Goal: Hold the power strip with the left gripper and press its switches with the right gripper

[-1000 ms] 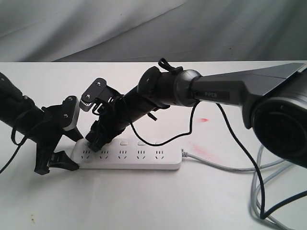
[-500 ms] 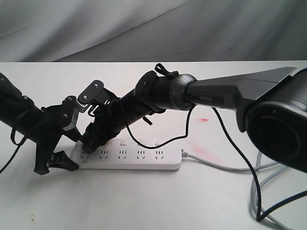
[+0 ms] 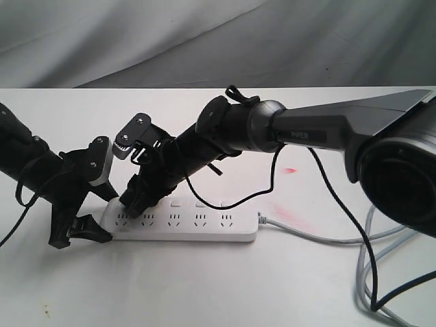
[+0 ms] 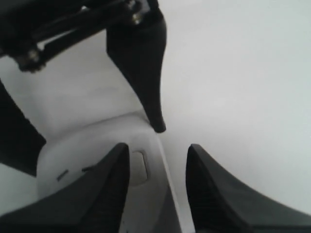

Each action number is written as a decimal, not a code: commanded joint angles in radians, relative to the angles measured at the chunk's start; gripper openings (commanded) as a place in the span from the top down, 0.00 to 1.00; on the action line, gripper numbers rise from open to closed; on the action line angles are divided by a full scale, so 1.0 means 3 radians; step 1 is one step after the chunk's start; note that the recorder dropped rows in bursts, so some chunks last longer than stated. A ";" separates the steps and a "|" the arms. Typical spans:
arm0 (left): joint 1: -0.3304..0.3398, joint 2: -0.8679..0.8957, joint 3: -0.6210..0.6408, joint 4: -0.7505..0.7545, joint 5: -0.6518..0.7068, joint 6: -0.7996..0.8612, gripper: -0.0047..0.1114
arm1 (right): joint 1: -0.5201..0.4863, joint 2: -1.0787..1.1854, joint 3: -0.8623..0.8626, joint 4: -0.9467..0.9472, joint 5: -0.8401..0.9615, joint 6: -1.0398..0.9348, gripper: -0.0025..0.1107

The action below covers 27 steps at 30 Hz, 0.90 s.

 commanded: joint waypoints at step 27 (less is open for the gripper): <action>-0.0018 0.0015 -0.0024 -0.0007 0.0001 -0.0002 0.62 | -0.0220 -0.0205 0.0033 -0.0480 0.0362 0.0007 0.65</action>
